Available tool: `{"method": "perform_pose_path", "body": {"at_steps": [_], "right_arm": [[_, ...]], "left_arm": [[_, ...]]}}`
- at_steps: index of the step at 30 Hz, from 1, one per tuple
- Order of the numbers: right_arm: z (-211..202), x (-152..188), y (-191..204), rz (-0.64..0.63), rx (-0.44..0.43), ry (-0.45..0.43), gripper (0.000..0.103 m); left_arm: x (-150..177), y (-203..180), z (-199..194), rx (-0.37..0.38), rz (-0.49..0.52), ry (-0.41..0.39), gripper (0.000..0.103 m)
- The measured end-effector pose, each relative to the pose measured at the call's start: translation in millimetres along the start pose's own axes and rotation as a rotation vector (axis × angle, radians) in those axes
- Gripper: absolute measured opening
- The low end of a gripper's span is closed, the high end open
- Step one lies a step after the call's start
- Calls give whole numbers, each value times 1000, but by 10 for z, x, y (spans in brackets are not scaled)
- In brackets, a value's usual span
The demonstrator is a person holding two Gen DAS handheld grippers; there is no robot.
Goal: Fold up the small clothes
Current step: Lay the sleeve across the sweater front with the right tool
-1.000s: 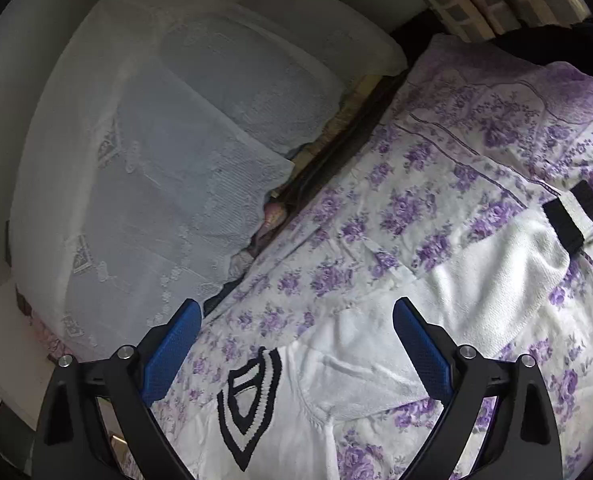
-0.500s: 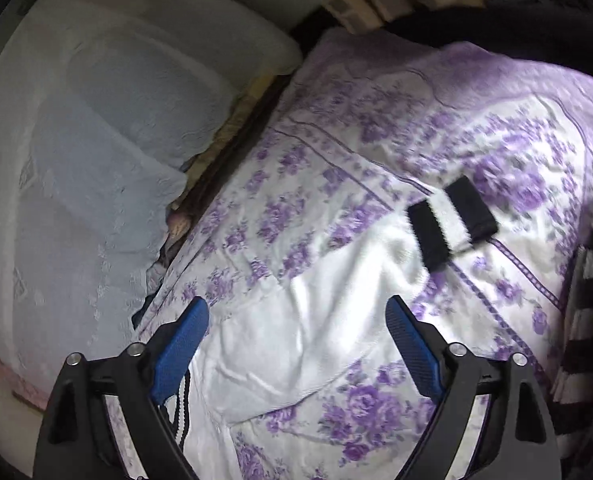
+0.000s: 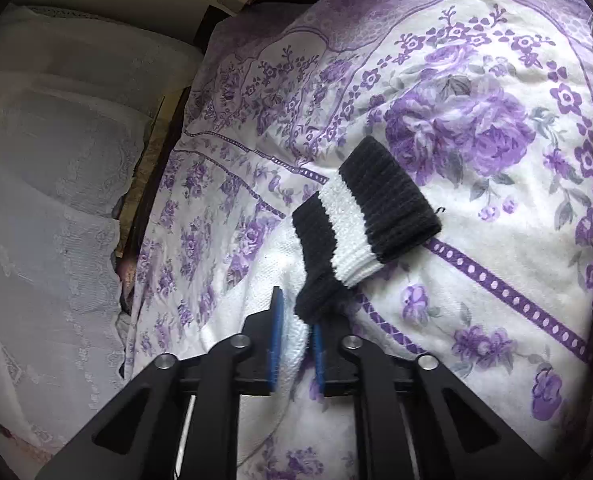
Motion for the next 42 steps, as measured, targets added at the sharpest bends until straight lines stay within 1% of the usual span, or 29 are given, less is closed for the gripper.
{"method": "perform_pose_path", "body": {"at_steps": [2,4,8,10,13,16,20,26,29,33,38,42], "right_arm": [[-48,1,46,-46,8,-19,9],[-148,-31,135,-98,2,-51,8],[-359,-21,455,-221,-22,-103,8],[-440,7,607,-263,-33,-114,8],[-511,72,818,-306,-58,-107,8],[-528,169,1048,-345,-82,-94,8],[-531,349,1348,-404,-100,-80,8],[-510,673,1747,-478,-124,-65,8],[-477,849,1930,-508,-137,-53,8],[-431,1093,2156,-554,-148,-36,8],[-358,1421,2440,-612,-159,-11,8],[-345,1679,2661,-665,-162,-2,8]], "left_arm": [[17,7,16,26,-17,-1,99],[29,14,6,36,-21,2,99],[29,43,-89,57,-24,-16,99],[15,99,-148,61,-27,-25,99],[-22,257,-273,58,-31,-46,99],[-40,537,-411,28,-40,-71,99],[32,1039,-530,-15,-75,-86,99],[338,1913,-534,-87,-178,-67,99],[531,2312,-502,-101,-241,-45,99],[787,2804,-486,-166,-309,-38,99],[1117,3299,-399,-162,-426,-14,99],[1280,3535,-274,-128,-522,4,99]]}}
Point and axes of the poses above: each gripper's, at about its wrist camera, not at the fingertips, and z roughly the way its jaws point, y to its left, x to its underside, the point moved 9 cm from there along z, roughly the way its jaws point
